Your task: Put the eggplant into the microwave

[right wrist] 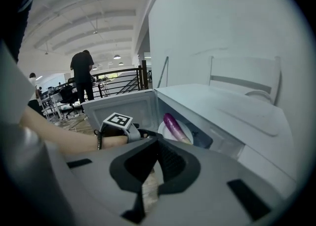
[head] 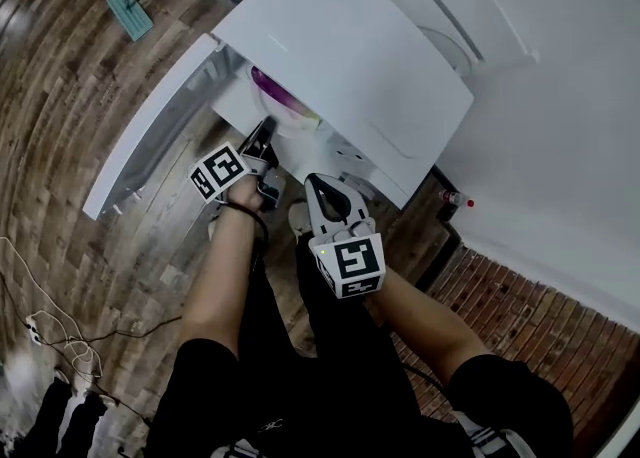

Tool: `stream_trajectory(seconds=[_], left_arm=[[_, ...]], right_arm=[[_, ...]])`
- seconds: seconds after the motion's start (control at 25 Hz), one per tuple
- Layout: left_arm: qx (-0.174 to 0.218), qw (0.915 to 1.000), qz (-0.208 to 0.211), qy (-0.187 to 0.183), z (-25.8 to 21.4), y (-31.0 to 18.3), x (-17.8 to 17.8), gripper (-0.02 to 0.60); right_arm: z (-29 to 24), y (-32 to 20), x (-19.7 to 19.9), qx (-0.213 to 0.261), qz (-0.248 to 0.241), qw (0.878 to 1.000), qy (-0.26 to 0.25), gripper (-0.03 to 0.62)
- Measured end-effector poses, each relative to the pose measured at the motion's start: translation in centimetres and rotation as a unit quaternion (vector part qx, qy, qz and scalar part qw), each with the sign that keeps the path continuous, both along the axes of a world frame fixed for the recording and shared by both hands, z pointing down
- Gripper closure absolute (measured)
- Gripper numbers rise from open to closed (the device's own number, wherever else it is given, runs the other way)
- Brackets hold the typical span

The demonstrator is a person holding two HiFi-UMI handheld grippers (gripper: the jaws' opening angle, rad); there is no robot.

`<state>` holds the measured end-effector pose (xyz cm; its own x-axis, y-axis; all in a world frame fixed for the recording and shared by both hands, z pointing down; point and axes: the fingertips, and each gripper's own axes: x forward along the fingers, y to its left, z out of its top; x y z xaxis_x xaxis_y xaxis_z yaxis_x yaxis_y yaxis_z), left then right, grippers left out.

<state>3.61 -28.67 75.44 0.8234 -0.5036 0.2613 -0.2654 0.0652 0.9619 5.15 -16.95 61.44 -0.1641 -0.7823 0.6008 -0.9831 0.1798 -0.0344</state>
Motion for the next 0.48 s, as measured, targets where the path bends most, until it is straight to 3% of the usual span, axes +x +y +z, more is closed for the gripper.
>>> stream_trajectory(seconds=[0.28,0.48], left_arm=[[-0.007,0.9999,-0.013,0.008,2.0,-1.4,3.5,0.565],[0.008,0.9996,-0.014,-0.022,2.6,-2.3,5.3,0.565]], right_arm=[[1.0,2.6,0.3,-0.021,0.001,1.0,-0.021,0.582],[1.5,3.8,0.1,-0.037,-0.009,0.999,-0.023,0.582]])
